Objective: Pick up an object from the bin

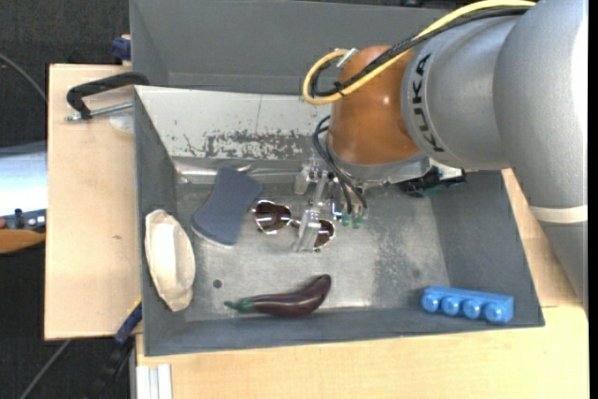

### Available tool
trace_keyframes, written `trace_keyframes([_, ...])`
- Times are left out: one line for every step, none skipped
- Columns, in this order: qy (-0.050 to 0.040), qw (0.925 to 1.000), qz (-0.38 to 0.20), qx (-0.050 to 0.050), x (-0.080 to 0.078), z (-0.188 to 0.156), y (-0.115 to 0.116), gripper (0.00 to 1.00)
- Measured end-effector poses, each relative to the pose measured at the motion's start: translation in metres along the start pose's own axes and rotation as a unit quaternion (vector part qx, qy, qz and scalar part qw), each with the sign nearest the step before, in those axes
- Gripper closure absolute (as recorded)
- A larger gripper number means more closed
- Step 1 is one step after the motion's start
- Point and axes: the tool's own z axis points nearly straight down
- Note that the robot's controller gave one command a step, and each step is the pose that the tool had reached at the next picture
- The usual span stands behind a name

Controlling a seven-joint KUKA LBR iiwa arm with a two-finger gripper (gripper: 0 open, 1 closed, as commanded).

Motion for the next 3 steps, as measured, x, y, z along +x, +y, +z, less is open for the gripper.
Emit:
trace_keyframes([-0.0006,0.9994,0.035,-0.001,0.006,0.01,0.014,0.0])
trace_keyframes([-0.0003,1.0,-0.006,-0.001,0.01,0.026,-0.01,1.0])
trace_keyframes([-0.0003,1.0,-0.006,-0.001,0.01,0.026,-0.01,1.0])
